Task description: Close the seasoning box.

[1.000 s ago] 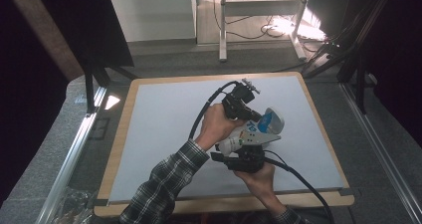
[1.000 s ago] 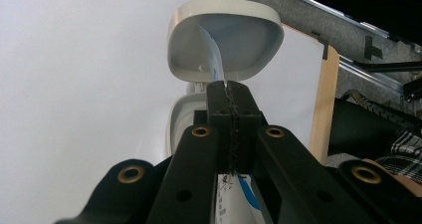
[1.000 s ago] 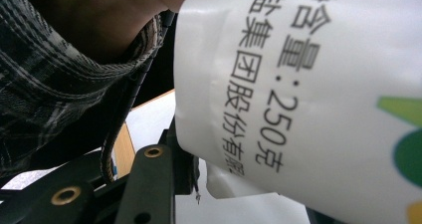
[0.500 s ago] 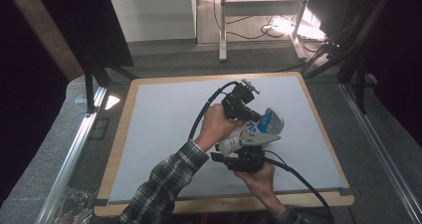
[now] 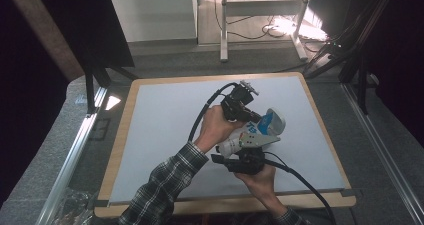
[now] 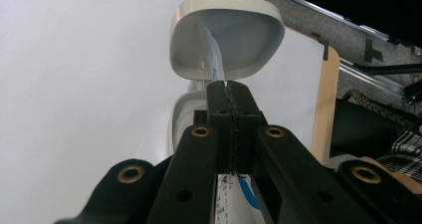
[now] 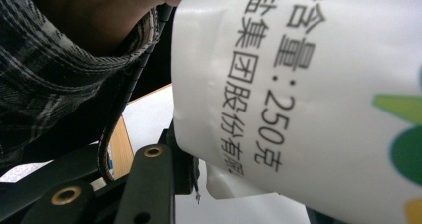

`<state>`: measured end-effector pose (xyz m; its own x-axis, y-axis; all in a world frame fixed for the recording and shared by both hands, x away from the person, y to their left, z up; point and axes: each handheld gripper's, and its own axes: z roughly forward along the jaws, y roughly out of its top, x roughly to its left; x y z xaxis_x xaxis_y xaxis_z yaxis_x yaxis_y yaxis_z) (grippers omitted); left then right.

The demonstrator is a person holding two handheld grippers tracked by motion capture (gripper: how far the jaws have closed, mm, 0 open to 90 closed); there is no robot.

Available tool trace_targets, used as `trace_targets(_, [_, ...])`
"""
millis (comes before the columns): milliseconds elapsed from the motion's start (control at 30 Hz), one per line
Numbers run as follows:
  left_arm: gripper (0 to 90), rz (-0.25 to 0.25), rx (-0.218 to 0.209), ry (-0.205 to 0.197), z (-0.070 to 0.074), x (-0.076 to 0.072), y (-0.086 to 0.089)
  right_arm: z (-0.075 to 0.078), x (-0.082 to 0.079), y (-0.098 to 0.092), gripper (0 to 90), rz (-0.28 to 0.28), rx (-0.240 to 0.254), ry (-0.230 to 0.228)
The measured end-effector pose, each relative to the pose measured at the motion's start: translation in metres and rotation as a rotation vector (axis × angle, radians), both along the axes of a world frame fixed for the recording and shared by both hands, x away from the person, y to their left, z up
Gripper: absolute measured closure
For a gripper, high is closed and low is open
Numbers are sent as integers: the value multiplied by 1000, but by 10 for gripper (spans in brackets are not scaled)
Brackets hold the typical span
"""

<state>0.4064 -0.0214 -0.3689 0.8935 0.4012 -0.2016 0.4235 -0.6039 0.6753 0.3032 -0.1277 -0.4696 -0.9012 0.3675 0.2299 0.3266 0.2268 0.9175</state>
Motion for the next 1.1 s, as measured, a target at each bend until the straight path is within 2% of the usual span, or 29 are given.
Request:
trace_targets(267, [896,0,-7,-6,0,-1,0,-1,0,0,606,-4,-7,-4])
trace_targets(800, [896,2,21,15,3,2,-5,3,-2,-2,601,-4,11,-13])
trace_targets(1100, [896,5,23,20,2,2,-6,3,-2,-2,600,-2,14,-11])
